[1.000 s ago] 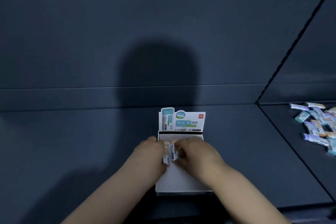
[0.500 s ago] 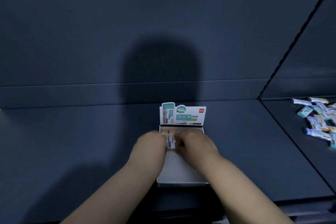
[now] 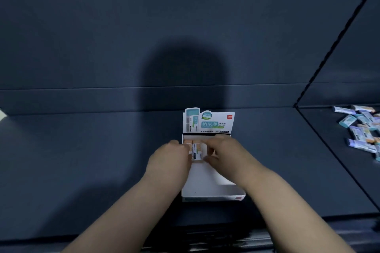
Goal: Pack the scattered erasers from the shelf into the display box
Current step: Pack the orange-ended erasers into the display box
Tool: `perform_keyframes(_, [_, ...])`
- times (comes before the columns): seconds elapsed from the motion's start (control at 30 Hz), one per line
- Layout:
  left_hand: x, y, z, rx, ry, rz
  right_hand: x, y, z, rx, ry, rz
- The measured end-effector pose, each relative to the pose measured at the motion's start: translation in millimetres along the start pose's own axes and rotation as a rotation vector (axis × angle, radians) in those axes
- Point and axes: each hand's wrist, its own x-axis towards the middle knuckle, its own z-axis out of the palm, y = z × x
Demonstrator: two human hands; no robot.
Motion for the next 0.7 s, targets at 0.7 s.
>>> perform_keyframes(0.7, [16.5, 163.3, -20.6, 0.147, 0.093, 0.251, -68.9, 116.2, -103.5, -0.256, -0.046, -0.043])
